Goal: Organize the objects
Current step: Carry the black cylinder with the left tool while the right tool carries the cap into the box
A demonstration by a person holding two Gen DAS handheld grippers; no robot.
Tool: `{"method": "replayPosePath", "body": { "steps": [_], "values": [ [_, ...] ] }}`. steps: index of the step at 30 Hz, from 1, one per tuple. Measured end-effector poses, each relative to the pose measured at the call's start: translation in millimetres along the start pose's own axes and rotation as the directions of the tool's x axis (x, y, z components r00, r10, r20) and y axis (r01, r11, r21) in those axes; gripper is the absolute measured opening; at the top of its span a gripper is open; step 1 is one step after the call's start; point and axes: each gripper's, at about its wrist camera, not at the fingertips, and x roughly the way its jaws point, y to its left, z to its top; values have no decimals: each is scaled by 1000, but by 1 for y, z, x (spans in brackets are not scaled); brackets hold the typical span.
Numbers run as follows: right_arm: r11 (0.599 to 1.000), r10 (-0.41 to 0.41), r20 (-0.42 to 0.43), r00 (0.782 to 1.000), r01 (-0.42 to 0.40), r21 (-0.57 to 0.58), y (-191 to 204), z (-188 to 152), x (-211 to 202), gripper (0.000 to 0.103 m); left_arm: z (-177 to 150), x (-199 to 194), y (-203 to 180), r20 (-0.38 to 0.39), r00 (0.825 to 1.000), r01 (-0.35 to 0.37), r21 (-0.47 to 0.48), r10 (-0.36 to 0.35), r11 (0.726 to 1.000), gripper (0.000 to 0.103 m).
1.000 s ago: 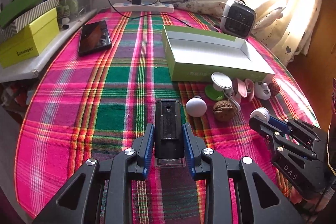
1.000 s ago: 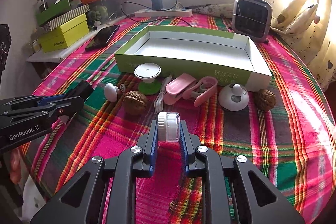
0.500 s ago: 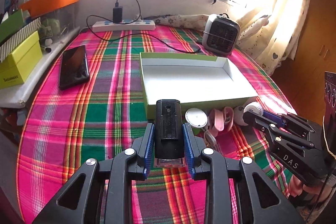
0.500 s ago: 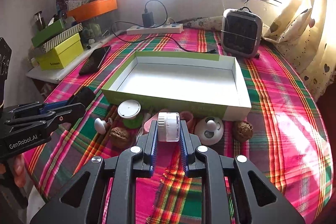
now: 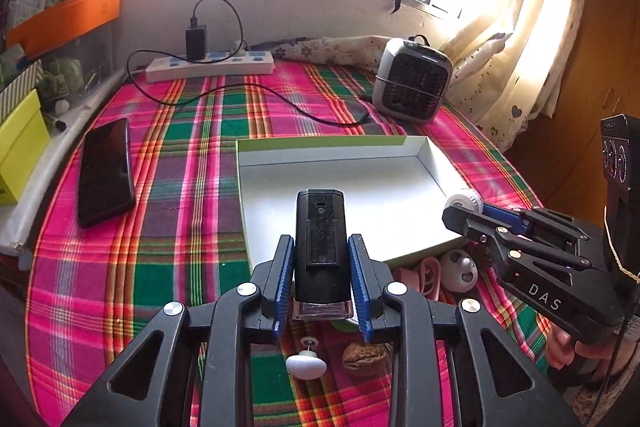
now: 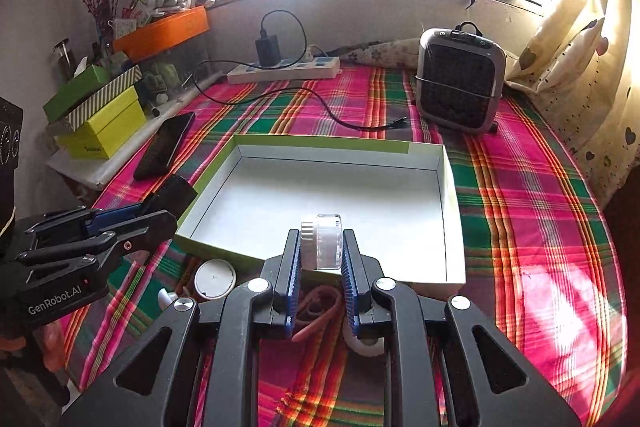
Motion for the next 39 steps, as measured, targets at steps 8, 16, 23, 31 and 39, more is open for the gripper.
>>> {"method": "replayPosePath", "body": {
  "steps": [8, 16, 23, 31, 39],
  "values": [
    [1000, -13, -20, 1000, 13, 5, -12, 21, 26, 20, 22, 26, 6, -8, 1000, -12, 8, 12, 1000, 24],
    [1000, -12, -32, 999, 12, 13, -14, 29, 43, 20, 24, 48, 7, -35, 999, -4, 16, 4, 1000, 23],
    [1000, -11, -53, 999, 12, 24, -18, 30, 52, 20, 25, 50, 12, -56, 998, 14, 21, -12, 1000, 23],
    [1000, -8, -54, 999, 10, 30, -19, 29, 53, 20, 19, 57, 16, -111, 994, 25, 33, -21, 999, 24],
    [999, 9, -61, 998, -7, 34, -18, 28, 53, 20, 13, 69, 2, -196, 981, 22, 140, 6, 990, 29]
  ]
}}
